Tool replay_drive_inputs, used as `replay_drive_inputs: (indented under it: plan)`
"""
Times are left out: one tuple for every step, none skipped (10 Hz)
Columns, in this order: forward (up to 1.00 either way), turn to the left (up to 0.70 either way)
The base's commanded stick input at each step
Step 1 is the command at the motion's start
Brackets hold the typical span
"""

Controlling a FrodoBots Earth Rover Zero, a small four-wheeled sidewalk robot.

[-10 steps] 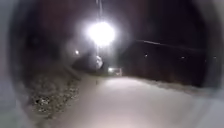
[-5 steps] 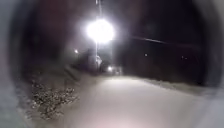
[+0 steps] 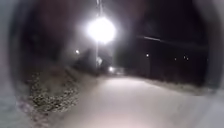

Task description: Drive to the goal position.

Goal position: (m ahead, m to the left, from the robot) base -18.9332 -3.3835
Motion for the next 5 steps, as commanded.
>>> replay_drive_inputs:
  plan:
    - [0.70,0.00]
    - [0.70,0.00]
    - [0.70,0.00]
    - [0.70,0.00]
    - [0.70,0.00]
